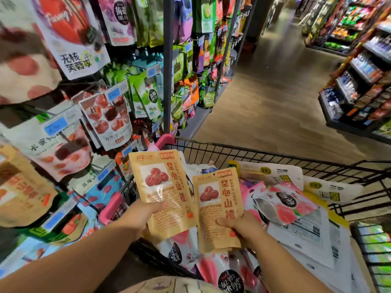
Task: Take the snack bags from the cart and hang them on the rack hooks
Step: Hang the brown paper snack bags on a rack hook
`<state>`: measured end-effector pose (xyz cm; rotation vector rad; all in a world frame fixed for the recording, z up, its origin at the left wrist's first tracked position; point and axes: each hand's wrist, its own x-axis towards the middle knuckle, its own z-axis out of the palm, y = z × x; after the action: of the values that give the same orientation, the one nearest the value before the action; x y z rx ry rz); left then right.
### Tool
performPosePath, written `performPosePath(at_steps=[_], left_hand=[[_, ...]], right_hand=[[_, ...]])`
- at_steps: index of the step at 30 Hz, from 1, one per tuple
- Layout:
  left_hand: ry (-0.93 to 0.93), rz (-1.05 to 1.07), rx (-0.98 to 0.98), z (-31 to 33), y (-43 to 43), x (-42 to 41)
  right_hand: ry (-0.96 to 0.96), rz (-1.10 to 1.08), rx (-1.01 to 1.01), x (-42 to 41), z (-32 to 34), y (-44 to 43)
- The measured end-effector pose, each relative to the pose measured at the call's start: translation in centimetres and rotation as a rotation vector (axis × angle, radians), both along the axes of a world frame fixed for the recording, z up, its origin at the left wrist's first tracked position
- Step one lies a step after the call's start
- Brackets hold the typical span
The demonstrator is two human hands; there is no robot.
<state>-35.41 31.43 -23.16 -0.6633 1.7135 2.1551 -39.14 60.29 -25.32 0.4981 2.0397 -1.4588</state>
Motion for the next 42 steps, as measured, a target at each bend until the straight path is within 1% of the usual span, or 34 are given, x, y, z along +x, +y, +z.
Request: performPosePath(at_steps=[2, 4, 11, 16, 18, 21, 24, 29, 32, 35, 37, 42], left_hand=[[0.022, 0.001, -0.042, 0.3, -0.5, -0.2], [0.034, 0.003, -0.071, 0.5, -1.0, -0.2], [0.051, 0.07, -0.038, 1.2, -1.6, -0.2], [0.072, 0.127, -0.032, 2.2, -2.0, -0.6], [0.088, 0.154, 0.013, 3.0, -2.5, -1.1], [0.128, 0.195, 0.056, 4.8, -3.4, -1.5], [0.217, 0.229, 0.032, 7.6, -4.4, -1.4], [0.362, 0.255, -0.121, 13.3, -8.7, -1.2], [0.433, 0.312, -0.203, 17.1, -10.7, -0.9], [0.515, 0.363, -0.205, 20.1, -12.5, -0.6], [0.554, 0.407, -0.198, 21.8, -13.6, -0.5], [0.674, 0.543, -0.258, 25.7, -15.4, 0.2]], right_hand=[[-0.035, -0.029, -0.096, -0.6, -0.1, -0.5], [-0.059, -0.064, -0.149, -1.2, -0.1, -1.0], [-0.042, -0.199, -0.219, -3.2, -0.2, -1.9], [0.076, -0.209, -0.236, -4.3, 0.1, -2.2], [0.134, -0.208, -0.261, -5.2, 1.0, -2.3], [0.21, -0.149, -0.287, -6.8, 3.1, -2.7], [0.292, -0.101, -0.322, -8.7, 6.1, -3.8], [0.442, 0.068, -0.343, -11.8, 13.3, -8.7], [0.593, 0.197, -0.31, -13.2, 17.5, -12.2], [0.715, 0.299, -0.296, -13.6, 21.5, -15.5], [0.756, 0.348, -0.348, -13.9, 23.4, -17.7], [0.857, 0.371, -0.45, -13.9, 27.5, -22.4]])
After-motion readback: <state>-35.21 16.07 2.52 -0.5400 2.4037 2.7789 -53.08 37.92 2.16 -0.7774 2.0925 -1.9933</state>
